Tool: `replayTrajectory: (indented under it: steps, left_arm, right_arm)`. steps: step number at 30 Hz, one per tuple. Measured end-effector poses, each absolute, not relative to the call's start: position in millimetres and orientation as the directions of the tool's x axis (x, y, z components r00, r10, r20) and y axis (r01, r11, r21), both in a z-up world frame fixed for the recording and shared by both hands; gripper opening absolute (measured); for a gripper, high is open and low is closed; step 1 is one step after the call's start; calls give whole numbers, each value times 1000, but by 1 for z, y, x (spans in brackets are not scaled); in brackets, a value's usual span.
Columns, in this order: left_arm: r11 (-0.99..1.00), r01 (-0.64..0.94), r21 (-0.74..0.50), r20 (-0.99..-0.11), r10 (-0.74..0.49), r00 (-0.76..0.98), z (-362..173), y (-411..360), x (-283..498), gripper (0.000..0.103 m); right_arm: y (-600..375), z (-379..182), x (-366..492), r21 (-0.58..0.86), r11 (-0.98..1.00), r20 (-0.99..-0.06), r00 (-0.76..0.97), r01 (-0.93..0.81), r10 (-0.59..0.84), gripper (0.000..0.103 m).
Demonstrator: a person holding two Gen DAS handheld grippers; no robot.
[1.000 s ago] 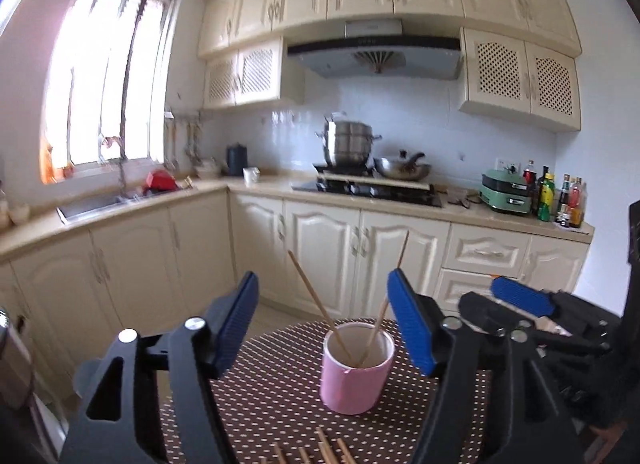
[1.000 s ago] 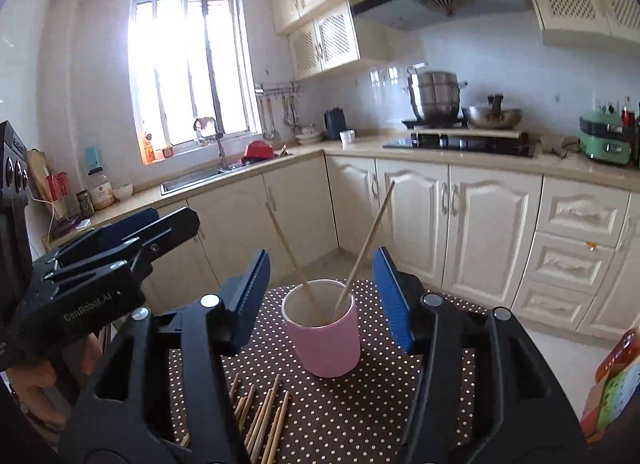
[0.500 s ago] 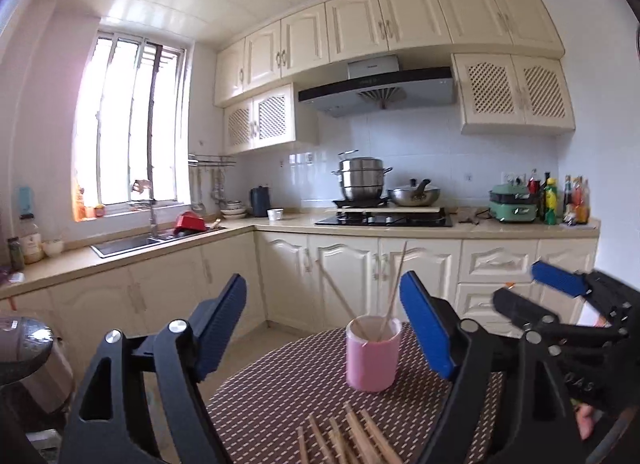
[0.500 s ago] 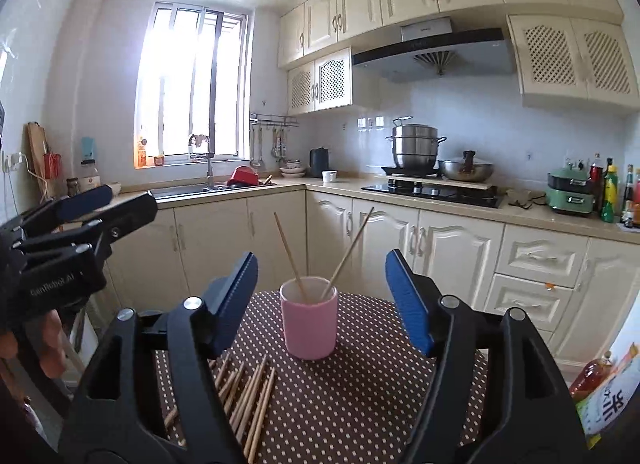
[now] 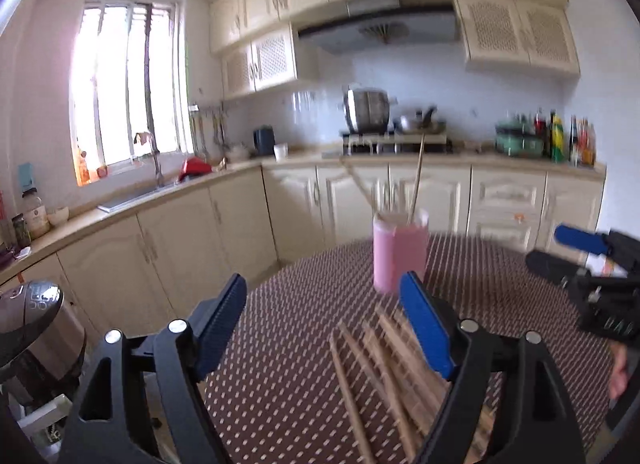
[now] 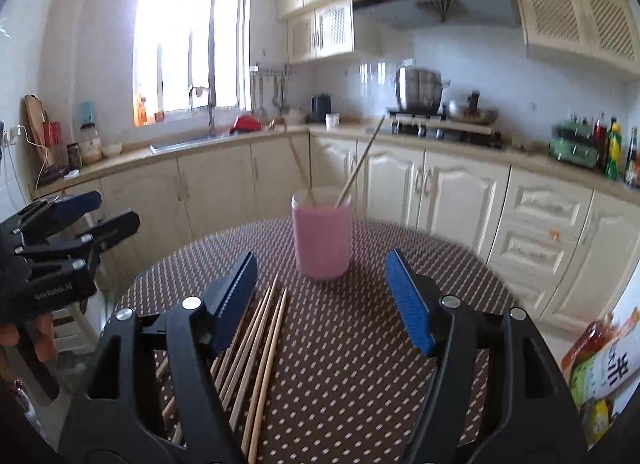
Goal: Organize utensils
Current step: 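Move both open grippers back to the chopstick pile, then close the left gripper on a chopstick while the right gripper grasps another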
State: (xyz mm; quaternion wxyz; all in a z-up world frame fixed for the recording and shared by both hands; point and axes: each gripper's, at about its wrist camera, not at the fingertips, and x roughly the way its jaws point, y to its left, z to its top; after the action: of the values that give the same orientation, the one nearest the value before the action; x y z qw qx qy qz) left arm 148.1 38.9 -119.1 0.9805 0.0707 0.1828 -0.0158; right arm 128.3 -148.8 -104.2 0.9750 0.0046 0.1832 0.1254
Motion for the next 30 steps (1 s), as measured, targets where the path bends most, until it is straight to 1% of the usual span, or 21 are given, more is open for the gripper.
replayTrajectory:
  steps: [2,6,8,12,14,16,17,18,19,21,23,26,28,30]
  left_arm:
    - [989,64,131,-422,-3,906,-133,46,157,78]
    - [993,102,64,-530,-53,846,-160,58,175,78]
    - [993,98,58,-599,-44,800,-175,61,189,78]
    - [996,85,32,-680,-41,732,-200,64,211,77]
    - [997,73,15,-705,-41,708,-208,63,220,77]
    - [998,68,-1,-730,-47,681,-216,61,228,61]
    - [998,66,-16,-744,-56,666,-221,61,233,59]
    - [998,66,-26,-758,-62,649,-226,59,237,53]
    - [997,66,-31,-772,-66,633,-230,59,240,44]
    - [997,67,-33,-793,-67,605,-239,58,247,37]
    - [998,68,-8,-789,-48,613,-240,53,248,35]
    - [998,58,4,-789,-32,613,-242,51,250,29]
    - [999,54,7,-788,-28,615,-241,50,251,26]
    - [999,50,5,-787,-27,617,-241,50,251,25]
  right_arm:
    - [-143,-116,134,53,968,-396,885,-244,245,67]
    - [-134,-138,142,61,965,-462,850,-253,252,67]
    - [-131,-146,147,73,963,-493,830,-259,260,67]
    - [-127,-158,155,77,962,-539,801,-262,261,67]
    - [-125,-163,160,77,962,-562,785,-262,259,67]
    - [-125,-169,166,85,961,-585,768,-262,261,67]
    - [-124,-171,168,89,961,-592,762,-262,263,67]
    - [-124,-172,171,92,961,-602,754,-262,263,67]
    - [-123,-174,172,92,961,-611,747,-262,263,67]
    - [-121,-178,177,99,957,-626,731,-271,272,67]
    - [-117,-182,184,99,955,-648,711,-279,275,66]
    - [-111,-187,194,99,954,-679,681,-282,272,66]
    - [-108,-189,202,93,955,-695,668,-283,265,60]
    - [-104,-192,210,71,958,-716,654,-276,242,58]
